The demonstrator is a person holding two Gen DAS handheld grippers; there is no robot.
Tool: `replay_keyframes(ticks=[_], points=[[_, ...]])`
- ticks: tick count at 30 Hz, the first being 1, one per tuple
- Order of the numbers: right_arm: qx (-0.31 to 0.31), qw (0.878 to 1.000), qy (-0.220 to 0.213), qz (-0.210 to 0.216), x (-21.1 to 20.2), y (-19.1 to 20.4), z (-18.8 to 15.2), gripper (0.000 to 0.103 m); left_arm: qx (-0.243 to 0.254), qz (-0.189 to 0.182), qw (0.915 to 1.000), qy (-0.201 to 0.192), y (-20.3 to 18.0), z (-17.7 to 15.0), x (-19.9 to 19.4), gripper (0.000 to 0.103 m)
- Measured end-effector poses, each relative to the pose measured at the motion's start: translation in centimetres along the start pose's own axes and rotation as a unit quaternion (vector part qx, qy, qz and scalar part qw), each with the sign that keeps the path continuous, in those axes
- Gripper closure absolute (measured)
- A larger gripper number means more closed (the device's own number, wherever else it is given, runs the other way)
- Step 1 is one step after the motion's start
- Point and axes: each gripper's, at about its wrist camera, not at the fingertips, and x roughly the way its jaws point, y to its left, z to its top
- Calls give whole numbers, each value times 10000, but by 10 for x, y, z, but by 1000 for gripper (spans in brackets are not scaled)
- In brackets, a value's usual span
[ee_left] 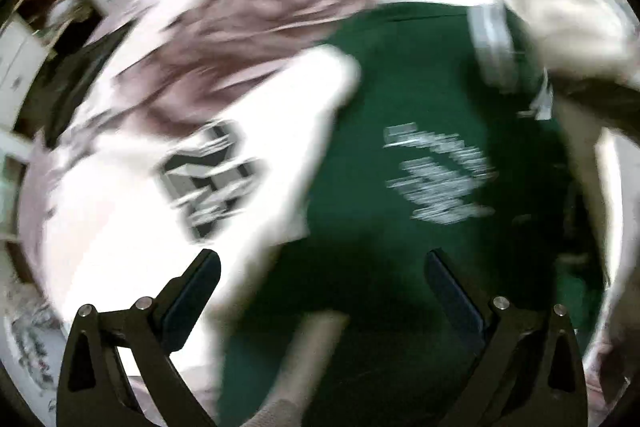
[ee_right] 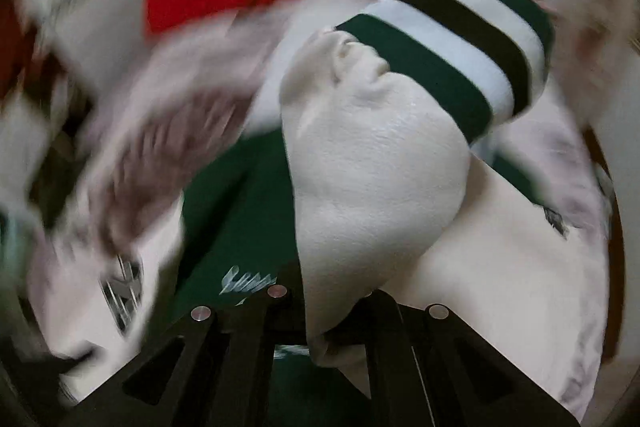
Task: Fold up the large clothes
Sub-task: 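Fold the held white sleeve across the green jacket body with the right tool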
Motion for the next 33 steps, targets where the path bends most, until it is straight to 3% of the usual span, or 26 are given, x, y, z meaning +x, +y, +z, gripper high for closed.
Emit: replay_keyframes(ticks=[3, 5, 7, 9, 12, 15, 16, 17, 19, 21, 23, 25, 26, 28, 30, 33], points=[[-374, 9947, 953, 108, 72, 65, -25, 99, -111, 180, 9995, 246, 51, -11, 13, 0], [-373, 9895, 1377, 237, 90, 85, -42, 90, -156, 269, 9992, 254, 78, -18, 18, 0], [-131, 9876, 1446, 598, 78, 88, -53, 55, -216, 289, 9991, 244, 96, -23, 19, 0], [217, 9892, 1218, 789, 46, 69, -68, 48, -316, 261, 9987, 299, 112, -29, 23, 0], [969, 9898, 906, 525, -15, 25, -89, 47, -498, 151, 9979, 396, 118, -35, 22, 0], [1442, 9814, 1155, -519, -47, -32, -133, 47, -601, 110, 9972, 435, 119, -38, 19, 0], [1594, 9725, 1410, -940, -47, -56, -154, 47, -624, 113, 9971, 428, 119, -39, 18, 0], [1763, 9654, 1582, -1092, -44, -77, -168, 47, -628, 107, 9971, 418, 118, -39, 18, 0], [2197, 9519, 1862, -1046, -27, -121, -203, 47, -590, 130, 9972, 448, 112, -40, 20, 0], [2292, 9492, 1791, -1203, -16, -153, -217, 49, -515, 135, 9974, 480, 106, -42, 23, 0], [2321, 9470, 1410, -1716, -19, -180, -218, 54, -389, 212, 9978, 496, 101, -45, 25, 0], [2991, 9298, 1358, -1659, -22, -209, -232, 58, -344, 265, 9977, 518, 100, -48, 28, 0], [3242, 9223, 1455, -1520, -21, -215, -240, 58, -351, 309, 9974, 556, 102, -51, 29, 0], [3228, 9182, 1678, -1566, -33, -203, -242, 58, -416, 373, 9964, 640, 108, -55, 31, 0], [2974, 9217, 1857, -1657, -59, -174, -239, 58, -564, 498, 9951, 639, 122, -60, 27, 0], [2897, 9265, 1756, -1639, -111, -120, -231, 58, -775, 661, 9927, 641, 142, -66, 22, 0]])
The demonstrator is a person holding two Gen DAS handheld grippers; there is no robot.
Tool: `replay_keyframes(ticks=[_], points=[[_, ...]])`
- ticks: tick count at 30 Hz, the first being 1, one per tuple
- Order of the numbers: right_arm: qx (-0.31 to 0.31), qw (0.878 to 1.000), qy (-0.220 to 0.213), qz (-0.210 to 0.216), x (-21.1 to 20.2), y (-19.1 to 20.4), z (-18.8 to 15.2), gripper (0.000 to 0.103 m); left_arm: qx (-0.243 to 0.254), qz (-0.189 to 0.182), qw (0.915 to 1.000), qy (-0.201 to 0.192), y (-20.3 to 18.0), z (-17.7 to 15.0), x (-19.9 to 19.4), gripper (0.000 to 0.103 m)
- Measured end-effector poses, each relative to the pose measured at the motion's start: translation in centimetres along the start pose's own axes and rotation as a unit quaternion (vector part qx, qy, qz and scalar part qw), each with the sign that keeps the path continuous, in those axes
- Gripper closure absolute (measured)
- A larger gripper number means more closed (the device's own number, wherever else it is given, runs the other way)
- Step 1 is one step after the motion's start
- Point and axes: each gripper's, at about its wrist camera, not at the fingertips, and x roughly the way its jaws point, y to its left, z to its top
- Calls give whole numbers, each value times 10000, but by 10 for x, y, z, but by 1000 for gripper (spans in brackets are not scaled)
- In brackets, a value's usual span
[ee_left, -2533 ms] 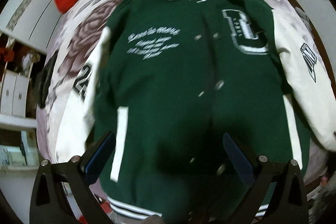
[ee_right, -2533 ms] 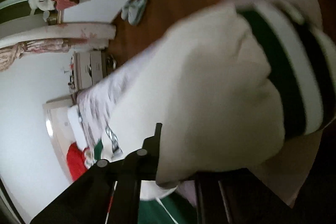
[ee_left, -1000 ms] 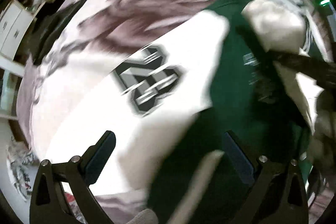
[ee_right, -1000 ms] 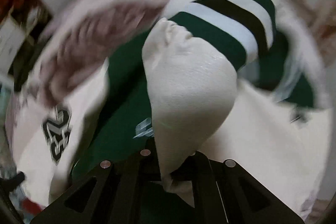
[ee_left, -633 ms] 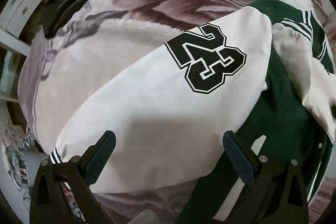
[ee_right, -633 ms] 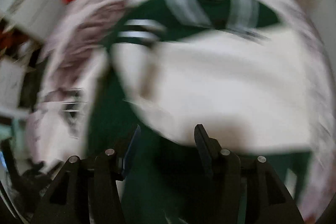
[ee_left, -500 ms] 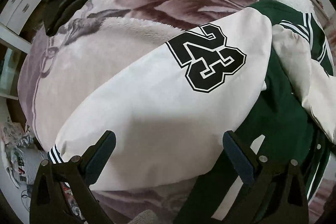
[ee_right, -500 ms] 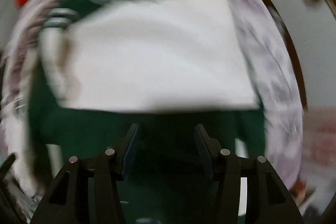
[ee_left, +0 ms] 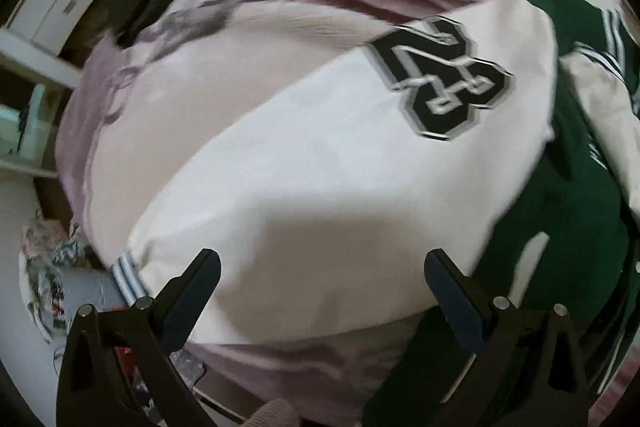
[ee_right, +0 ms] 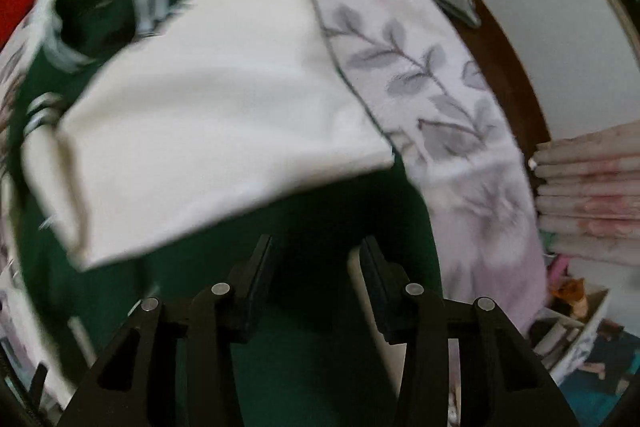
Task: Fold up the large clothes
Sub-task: 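Fold the held white sleeve across the green jacket body with the right tool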
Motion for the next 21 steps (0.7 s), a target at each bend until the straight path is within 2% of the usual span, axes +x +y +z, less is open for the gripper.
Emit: replay_keyframes(ticks=[1, 2, 3, 5, 8, 11, 14, 16, 18, 19, 20, 21], points=[[157, 9989, -97, 438, -17, 9, -11, 58, -104, 34, 9999, 20, 10, -1, 0, 0], [317, 9956, -156, 867, -32, 5, 3, 58, -222, 68, 9997, 50, 20, -3, 1, 0], [493, 9873, -221, 1497, -39, 15, 5, 58, -311, 111, 9994, 80, 29, -4, 3, 0], [379, 9730, -271, 2262, -30, 51, 23, 58, -560, 176, 9981, 162, 52, -9, 7, 0], [438, 9550, -189, 2927, 10, 111, 52, 58, -930, 276, 9950, 237, 87, -25, 12, 0], [385, 9502, 88, 3090, 46, 153, 73, 58, -1068, 322, 9933, 295, 113, -48, 18, 0], [-348, 9389, 379, 3404, 42, 209, 45, 57, -1305, 79, 9899, 555, 134, -74, 31, 0], [-1075, 9273, 672, 3521, 36, 237, 20, 57, -1691, -402, 9813, 823, 149, -92, 44, 0], [-1673, 9207, 1046, 3368, 31, 254, -20, 57, -2162, -1051, 9653, 1015, 160, -106, 55, 0], [-1900, 9209, 1081, 3228, 28, 257, -36, 57, -2471, -1620, 9495, 1056, 165, -112, 63, 0], [-2065, 9217, 1036, 3115, 24, 256, -48, 57, -2668, -2035, 9363, 1035, 168, -114, 68, 0], [-2154, 9241, 976, 3002, 20, 254, -58, 57, -2894, -2467, 9195, 995, 169, -115, 76, 0]])
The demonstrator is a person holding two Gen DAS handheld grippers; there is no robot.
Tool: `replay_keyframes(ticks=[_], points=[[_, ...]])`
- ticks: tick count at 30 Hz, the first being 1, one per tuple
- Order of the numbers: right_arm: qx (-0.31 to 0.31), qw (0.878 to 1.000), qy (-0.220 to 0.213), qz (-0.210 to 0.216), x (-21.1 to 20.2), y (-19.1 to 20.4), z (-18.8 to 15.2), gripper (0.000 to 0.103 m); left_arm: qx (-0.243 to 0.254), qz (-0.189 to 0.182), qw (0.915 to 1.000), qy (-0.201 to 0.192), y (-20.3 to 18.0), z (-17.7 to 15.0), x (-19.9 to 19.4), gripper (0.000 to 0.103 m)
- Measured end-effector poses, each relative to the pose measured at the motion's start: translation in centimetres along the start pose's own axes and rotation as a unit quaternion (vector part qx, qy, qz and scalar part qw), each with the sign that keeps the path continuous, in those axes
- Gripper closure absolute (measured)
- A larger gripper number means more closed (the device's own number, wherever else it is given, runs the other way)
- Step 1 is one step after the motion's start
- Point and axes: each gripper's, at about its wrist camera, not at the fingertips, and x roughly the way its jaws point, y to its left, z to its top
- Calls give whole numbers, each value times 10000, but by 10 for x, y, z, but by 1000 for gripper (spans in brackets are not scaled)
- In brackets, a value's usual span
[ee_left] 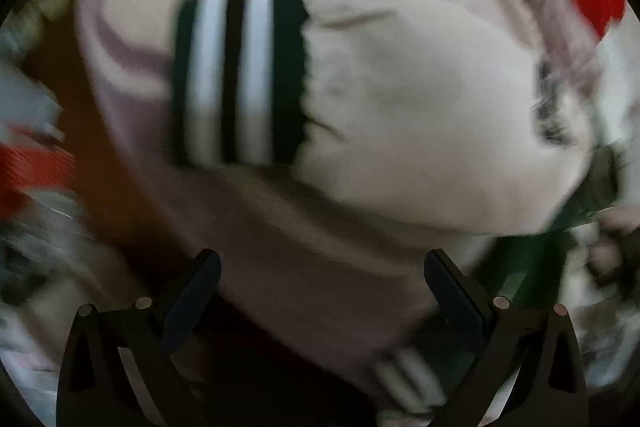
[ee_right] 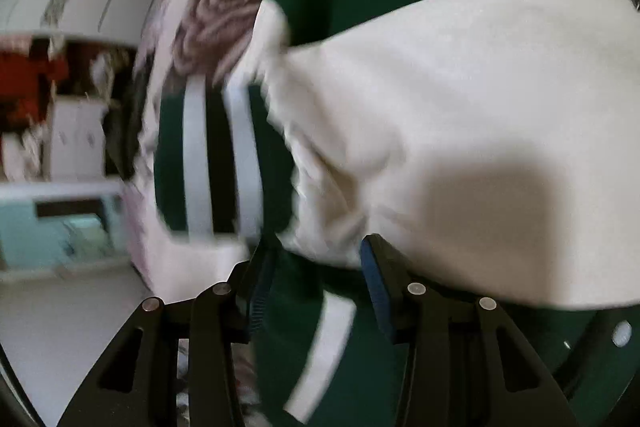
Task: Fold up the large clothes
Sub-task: 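Fold the held white sleeve across the green jacket body with the right tool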
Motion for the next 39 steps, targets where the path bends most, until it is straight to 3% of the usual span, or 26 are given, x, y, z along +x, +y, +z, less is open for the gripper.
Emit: replay_keyframes(ticks=[4, 6, 8, 9, 10, 12, 14, 18, 22, 24, 25, 28, 30, 33, 34, 38, 39], points=[[463, 9987, -151, -142, -18, -12, -31, 57, -819, -941, 9920, -186, 14, 17, 18, 4], [623, 9975, -285, -184, -36, -21, -35, 57, -1392, -1310, 9797, -604, 22, 33, 17, 13], [716, 9958, -505, -246, -50, -22, -41, 57, -1472, -1189, 9763, -1046, 19, 44, 8, 47], [718, 9954, -572, -269, -58, -19, -33, 57, -1404, -1071, 9763, -1255, 17, 50, 3, 74], [675, 9950, -671, -299, -64, -13, -34, 57, -1273, -932, 9758, -1512, 13, 60, -4, 87], [521, 9945, -839, -347, -71, 1, -20, 57, -1149, -889, 9722, -1837, 11, 86, -15, 94], [320, 9937, -942, -510, -73, 14, 17, 57, -1066, -940, 9672, -2105, 10, 123, -27, 96], [187, 9918, -1110, -605, -63, 34, 50, 57, -782, -935, 9606, -2500, -5, 194, -42, 97], [388, 9898, -1146, -747, -15, 46, 76, 57, -373, -903, 9669, -2357, -25, 266, -33, 97], [466, 9928, -730, -824, 24, 46, 82, 56, -169, -819, 9729, -2158, -35, 293, -18, 97], [425, 9927, -504, -1011, 41, 48, 85, 56, -153, -841, 9755, -2027, -37, 298, -12, 97], [482, 9919, -602, -1006, 39, 47, 88, 55, -269, -923, 9791, -1790, -30, 298, -2, 88], [633, 9917, -626, -929, 26, 41, 86, 46, -344, -1316, 9774, -1620, -22, 287, -1, 69], [720, 9845, -817, -1375, -1, 33, 77, 33, -411, -1806, 9704, -1553, -21, 270, 0, 46], [680, 9823, -848, -1528, -7, 31, 74, 26, -400, -1821, 9698, -1573, -24, 268, 1, 45], [514, 9699, -838, -2229, -22, 29, 69, 21, -242, -1399, 9686, -2040, -47, 256, -3, 49], [521, 9648, -824, -2444, -24, 32, 70, 21, -88, -1228, 9661, -2271, -57, 251, -10, 73]])
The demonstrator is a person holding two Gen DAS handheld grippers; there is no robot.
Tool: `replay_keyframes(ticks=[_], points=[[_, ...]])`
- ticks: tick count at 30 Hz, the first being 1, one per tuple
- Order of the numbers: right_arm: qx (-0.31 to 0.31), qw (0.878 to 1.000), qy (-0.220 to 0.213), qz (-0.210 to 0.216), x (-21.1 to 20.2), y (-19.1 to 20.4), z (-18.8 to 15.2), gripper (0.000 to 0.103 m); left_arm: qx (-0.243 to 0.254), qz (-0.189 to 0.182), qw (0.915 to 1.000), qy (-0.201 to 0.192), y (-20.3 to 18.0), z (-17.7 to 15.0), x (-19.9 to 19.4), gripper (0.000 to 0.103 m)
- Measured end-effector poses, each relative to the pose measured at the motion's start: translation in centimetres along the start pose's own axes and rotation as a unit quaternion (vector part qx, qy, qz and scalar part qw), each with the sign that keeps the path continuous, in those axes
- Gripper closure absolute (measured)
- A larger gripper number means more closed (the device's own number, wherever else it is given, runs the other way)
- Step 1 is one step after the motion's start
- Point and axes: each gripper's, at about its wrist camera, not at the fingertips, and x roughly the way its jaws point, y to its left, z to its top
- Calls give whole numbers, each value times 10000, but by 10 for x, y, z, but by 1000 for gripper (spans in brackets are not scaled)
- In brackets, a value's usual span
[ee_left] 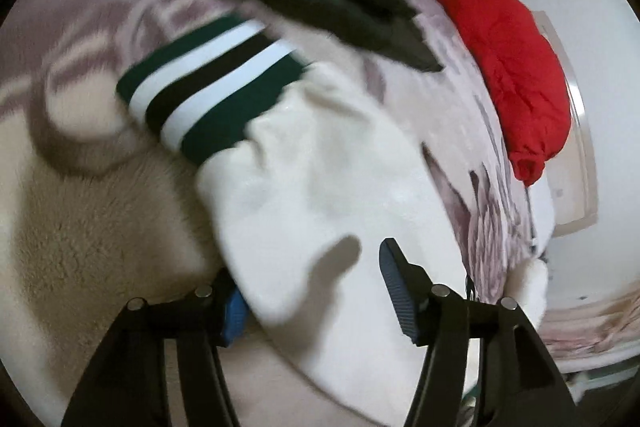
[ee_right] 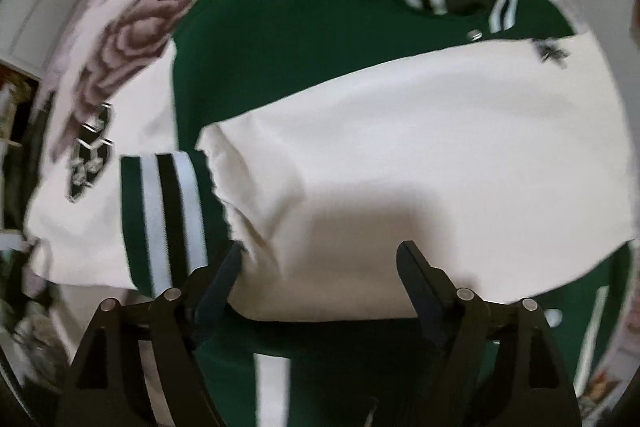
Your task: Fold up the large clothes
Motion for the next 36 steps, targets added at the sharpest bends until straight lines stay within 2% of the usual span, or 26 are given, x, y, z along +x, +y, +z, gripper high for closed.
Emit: replay_keyframes(ticks=[1, 2, 3, 7, 9, 12, 14, 17, 19, 23, 26, 29, 30, 34, 35, 36], points=[[42, 9999, -6, -102, -3, -2, 1, 21, 186, 180, 9996, -146, -7, -2, -6, 89], [112, 9999, -42, -11, -9, -6, 1, 21, 329, 282, 9987, -256, -15, -3, -11, 95], [187, 9997, -120, 39, -16, -10, 2, 21, 447, 287, 9979, -384, -24, -3, -19, 96], [-45, 9968, -297, -734, -21, -16, 6, 19, 1060, 472, 9895, -857, -65, -7, -52, 98], [-193, 9936, -280, -1074, -14, -24, 10, 19, 1610, 545, 9787, -1150, -101, -20, -78, 98], [-339, 9906, -241, -1301, -2, -36, 17, 19, 2294, 566, 9620, -1369, -159, -35, -95, 100], [-376, 9905, -234, -1300, 4, -42, 21, 19, 2700, 581, 9512, -1376, -190, -48, -102, 101], [-362, 9938, -203, -1028, 4, -62, 25, 19, 3331, 490, 9324, -1316, -241, -91, -112, 101], [-286, 9968, -196, -725, 1, -76, 27, 19, 3696, 355, 9209, -1183, -275, -128, -113, 102], [69, 9996, -156, -228, -16, -136, 26, 19, 4292, -23, 9002, -737, -342, -216, -105, 102], [515, 9986, -116, -17, -31, -203, 20, 19, 4612, -420, 8861, -185, -391, -299, -91, 102], [981, 9952, -55, 2, -41, -280, 6, 19, 4839, -753, 8710, 401, -431, -383, -66, 102], [1111, 9938, -37, -3, -43, -299, -1, 19, 4941, -856, 8629, 629, -443, -415, -55, 102], [1570, 9876, 55, 66, -41, -378, -27, 19, 5363, -876, 8305, 1224, -472, -514, -14, 102], [1680, 9856, 78, 163, -40, -392, -32, 19, 5476, -736, 8209, 1444, -473, -537, 2, 101], [1826, 9826, 103, 331, -38, -412, -37, 19, 5531, -613, 8158, 1574, -472, -548, 13, 100]])
